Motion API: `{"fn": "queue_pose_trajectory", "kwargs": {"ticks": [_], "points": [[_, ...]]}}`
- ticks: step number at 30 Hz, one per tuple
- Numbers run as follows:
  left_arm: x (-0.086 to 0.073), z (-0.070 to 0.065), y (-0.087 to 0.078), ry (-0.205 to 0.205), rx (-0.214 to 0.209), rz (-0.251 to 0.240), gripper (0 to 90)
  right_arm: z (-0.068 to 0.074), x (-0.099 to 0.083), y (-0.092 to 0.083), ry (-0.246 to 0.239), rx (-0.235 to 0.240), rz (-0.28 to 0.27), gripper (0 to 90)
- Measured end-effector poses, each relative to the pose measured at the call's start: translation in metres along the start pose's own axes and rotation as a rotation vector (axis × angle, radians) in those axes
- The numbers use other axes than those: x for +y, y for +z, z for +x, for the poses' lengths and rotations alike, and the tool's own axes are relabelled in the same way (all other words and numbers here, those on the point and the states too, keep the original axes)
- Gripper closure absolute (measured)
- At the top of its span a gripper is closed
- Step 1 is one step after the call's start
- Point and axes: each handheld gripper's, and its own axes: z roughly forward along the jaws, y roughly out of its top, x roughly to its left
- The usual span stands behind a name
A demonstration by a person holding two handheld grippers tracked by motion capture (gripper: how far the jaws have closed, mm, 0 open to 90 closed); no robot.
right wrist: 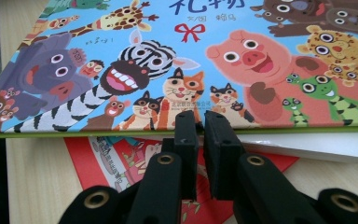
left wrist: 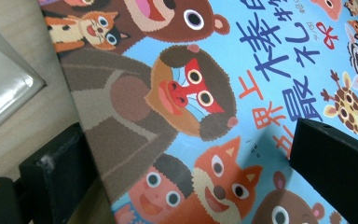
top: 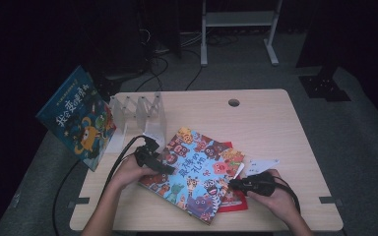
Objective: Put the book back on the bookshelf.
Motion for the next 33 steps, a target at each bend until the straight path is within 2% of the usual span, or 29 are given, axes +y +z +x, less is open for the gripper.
{"fn": "queue_pose_trajectory", "kwargs": {"ticks": [12,22,27,30,33], "points": [[0.0013,-0.0047,0.0025,-0.007,0.011,0.02,0.0,0.003,0.0003,0.0004,-0.005,-0.024,0.003,82.9],[-0.0005,-0.0047,0.0014,-0.002,0.011,0.02,0.0,0.0066,0.0003,0.0006,-0.017,-0.021,0.016,84.0],[0.001,-0.0062,0.0023,-0.019,0.018,0.023,0.0,0.0083,0.0005,0.0008,-0.019,-0.034,0.012,84.6],[0.0022,-0.0043,0.0024,-0.045,0.001,0.014,0.0,0.0087,0.0012,0.0012,0.001,-0.029,-0.002,86.8],[0.0023,-0.0018,0.0017,-0.064,-0.013,0.0,0.1,0.01,0.0029,0.002,-0.001,-0.035,0.001,86.8]]}}
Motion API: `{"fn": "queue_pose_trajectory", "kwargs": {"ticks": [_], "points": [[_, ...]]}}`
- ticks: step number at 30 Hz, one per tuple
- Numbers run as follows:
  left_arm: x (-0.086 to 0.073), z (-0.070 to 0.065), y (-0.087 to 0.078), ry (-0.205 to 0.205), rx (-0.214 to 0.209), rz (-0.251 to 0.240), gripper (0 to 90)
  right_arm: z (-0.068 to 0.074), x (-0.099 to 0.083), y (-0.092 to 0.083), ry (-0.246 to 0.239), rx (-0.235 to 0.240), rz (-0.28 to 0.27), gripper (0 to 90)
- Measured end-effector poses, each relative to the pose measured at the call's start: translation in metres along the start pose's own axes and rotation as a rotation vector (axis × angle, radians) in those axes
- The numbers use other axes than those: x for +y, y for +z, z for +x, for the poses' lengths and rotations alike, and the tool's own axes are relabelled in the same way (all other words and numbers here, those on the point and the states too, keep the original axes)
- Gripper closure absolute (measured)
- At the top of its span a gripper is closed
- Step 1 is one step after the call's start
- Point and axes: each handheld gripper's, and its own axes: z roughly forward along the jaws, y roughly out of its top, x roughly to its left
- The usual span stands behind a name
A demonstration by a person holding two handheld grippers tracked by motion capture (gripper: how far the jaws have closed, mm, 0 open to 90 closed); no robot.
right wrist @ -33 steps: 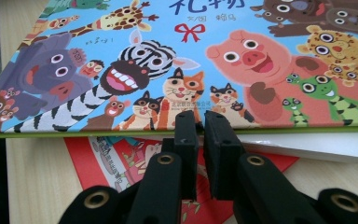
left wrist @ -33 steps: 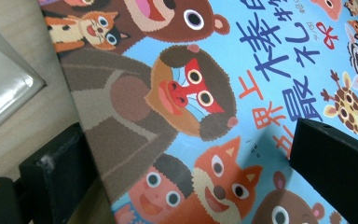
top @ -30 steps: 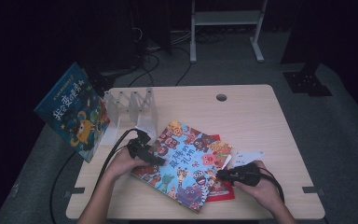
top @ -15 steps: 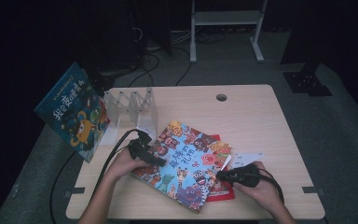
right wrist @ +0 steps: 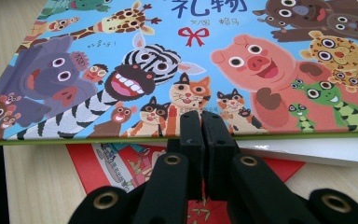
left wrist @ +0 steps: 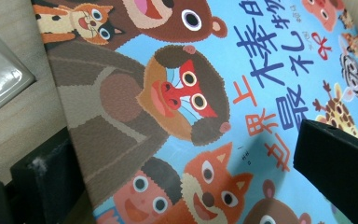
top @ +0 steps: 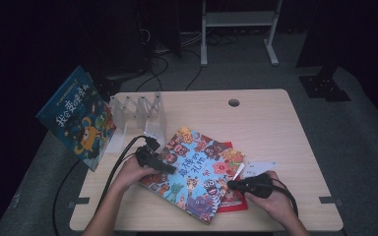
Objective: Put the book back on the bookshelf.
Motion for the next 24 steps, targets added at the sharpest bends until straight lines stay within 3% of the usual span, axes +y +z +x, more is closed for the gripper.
{"fn": "queue_pose_trajectory", "kwargs": {"ticks": [9,14,24], "points": [[0.006,-0.003,-0.005,-0.006,0.02,-0.007,0.0,0.001,0.001,0.002,0.03,-0.005,-0.001,87.2],[0.014,-0.005,-0.018,0.001,0.0,-0.015,1.5,0.0,0.003,0.003,0.042,-0.001,-0.006,87.5],[0.03,-0.019,-0.045,0.045,0.013,-0.027,12.8,0.0,0.007,0.005,0.037,0.001,0.0,87.7]]}}
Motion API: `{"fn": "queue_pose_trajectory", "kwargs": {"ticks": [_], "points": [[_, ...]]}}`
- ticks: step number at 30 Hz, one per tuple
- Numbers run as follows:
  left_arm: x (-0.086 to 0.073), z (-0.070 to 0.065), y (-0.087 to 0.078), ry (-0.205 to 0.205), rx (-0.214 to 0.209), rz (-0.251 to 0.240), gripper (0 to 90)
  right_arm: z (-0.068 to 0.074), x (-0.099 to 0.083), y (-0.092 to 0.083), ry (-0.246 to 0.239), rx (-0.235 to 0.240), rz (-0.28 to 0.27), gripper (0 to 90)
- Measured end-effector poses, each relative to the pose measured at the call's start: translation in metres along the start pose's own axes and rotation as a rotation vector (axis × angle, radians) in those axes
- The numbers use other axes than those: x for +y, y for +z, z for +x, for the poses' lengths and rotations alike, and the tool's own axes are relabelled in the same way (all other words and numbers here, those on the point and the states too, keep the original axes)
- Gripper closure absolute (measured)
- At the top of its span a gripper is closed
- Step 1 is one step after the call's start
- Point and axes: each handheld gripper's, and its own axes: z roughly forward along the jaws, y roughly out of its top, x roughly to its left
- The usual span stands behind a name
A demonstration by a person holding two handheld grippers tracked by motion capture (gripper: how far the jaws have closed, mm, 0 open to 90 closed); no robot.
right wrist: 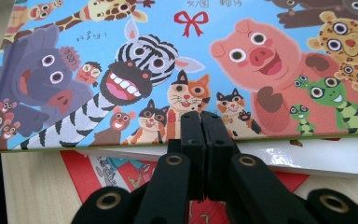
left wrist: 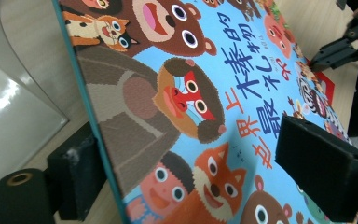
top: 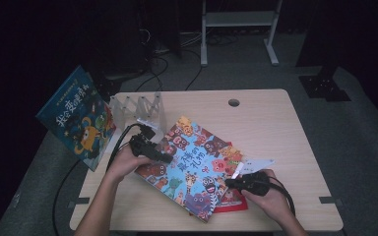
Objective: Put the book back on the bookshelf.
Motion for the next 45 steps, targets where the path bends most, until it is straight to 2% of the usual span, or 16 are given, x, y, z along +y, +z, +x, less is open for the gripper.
{"fn": "queue_pose_trajectory", "kwargs": {"ticks": [4,7,22,27,32,37,40,43,45], "points": [[0.01,-0.008,-0.008,0.035,0.019,-0.001,14.4,0.0,0.0,0.001,-0.002,-0.003,-0.001,87.7],[0.014,-0.01,-0.018,0.05,0.016,-0.028,21.7,0.0,0.001,0.001,-0.005,-0.003,0.0,87.7],[0.033,-0.022,-0.044,0.091,0.049,-0.057,45.5,0.003,0.009,0.01,-0.013,-0.014,0.01,87.9],[0.042,-0.026,-0.049,0.102,0.058,-0.064,47.8,0.003,0.01,0.013,-0.005,-0.008,0.005,88.0],[0.052,-0.03,-0.055,0.104,0.024,-0.07,53.0,0.003,0.012,0.015,-0.003,-0.004,0.006,88.1],[0.065,-0.036,-0.061,0.113,0.039,-0.048,55.8,0.005,0.018,0.021,-0.024,-0.016,0.018,88.3],[0.071,-0.039,-0.065,0.114,0.028,-0.042,58.3,0.007,0.021,0.024,-0.032,-0.022,0.023,88.5],[0.078,-0.044,-0.067,0.132,0.027,-0.018,59.4,0.007,0.023,0.025,-0.041,-0.023,0.025,89.1],[0.083,-0.047,-0.067,0.128,0.026,-0.004,60.4,0.007,0.023,0.026,-0.034,-0.021,0.024,89.2]]}}
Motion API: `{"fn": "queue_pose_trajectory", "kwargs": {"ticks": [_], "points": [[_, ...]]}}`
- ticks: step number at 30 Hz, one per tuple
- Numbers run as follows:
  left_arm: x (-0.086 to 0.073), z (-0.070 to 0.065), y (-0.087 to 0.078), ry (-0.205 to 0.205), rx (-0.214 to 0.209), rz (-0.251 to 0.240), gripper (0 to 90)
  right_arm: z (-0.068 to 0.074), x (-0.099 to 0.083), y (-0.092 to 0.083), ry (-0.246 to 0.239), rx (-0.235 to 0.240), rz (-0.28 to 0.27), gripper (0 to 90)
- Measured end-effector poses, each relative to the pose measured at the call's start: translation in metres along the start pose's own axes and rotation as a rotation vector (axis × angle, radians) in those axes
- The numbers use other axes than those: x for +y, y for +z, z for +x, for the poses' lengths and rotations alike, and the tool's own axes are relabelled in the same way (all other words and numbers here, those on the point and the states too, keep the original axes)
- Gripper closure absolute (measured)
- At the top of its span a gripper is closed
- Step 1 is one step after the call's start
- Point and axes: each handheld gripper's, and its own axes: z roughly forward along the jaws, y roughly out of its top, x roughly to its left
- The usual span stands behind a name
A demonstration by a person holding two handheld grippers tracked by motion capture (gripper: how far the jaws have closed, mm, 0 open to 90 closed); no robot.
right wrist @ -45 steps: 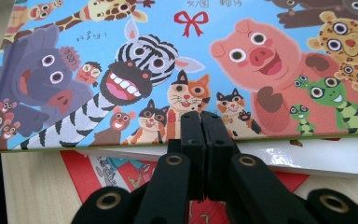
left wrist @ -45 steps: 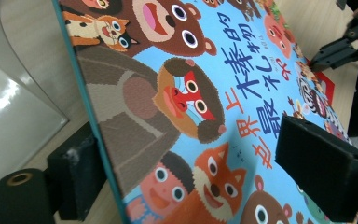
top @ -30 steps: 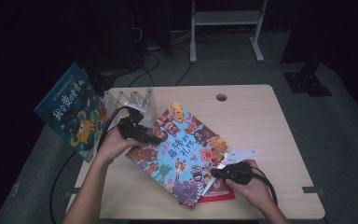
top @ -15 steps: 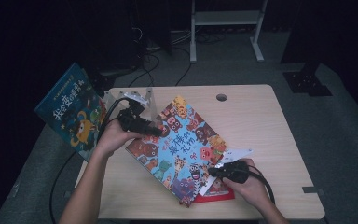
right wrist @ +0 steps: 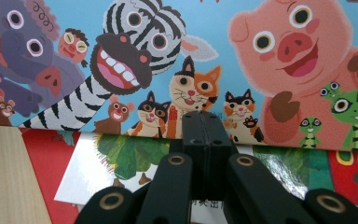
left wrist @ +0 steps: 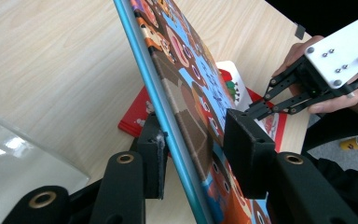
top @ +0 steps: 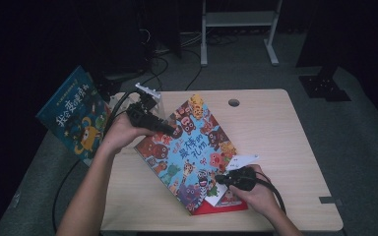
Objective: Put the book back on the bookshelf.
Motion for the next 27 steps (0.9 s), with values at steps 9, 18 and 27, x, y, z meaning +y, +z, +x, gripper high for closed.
{"fn": "queue_pose_trajectory", "kwargs": {"ticks": [9,18,27], "points": [[0.021,-0.009,0.004,-0.018,-0.014,0.079,63.9,-0.001,0.002,0.003,-0.012,0.005,-0.002,89.3],[0.035,-0.013,0.007,-0.059,-0.066,0.13,70.7,-0.002,0.002,0.004,-0.03,0.009,-0.01,89.3],[0.044,-0.022,0.0,-0.055,-0.055,0.156,74.2,-0.014,0.0,0.001,-0.03,-0.028,-0.053,67.7]]}}
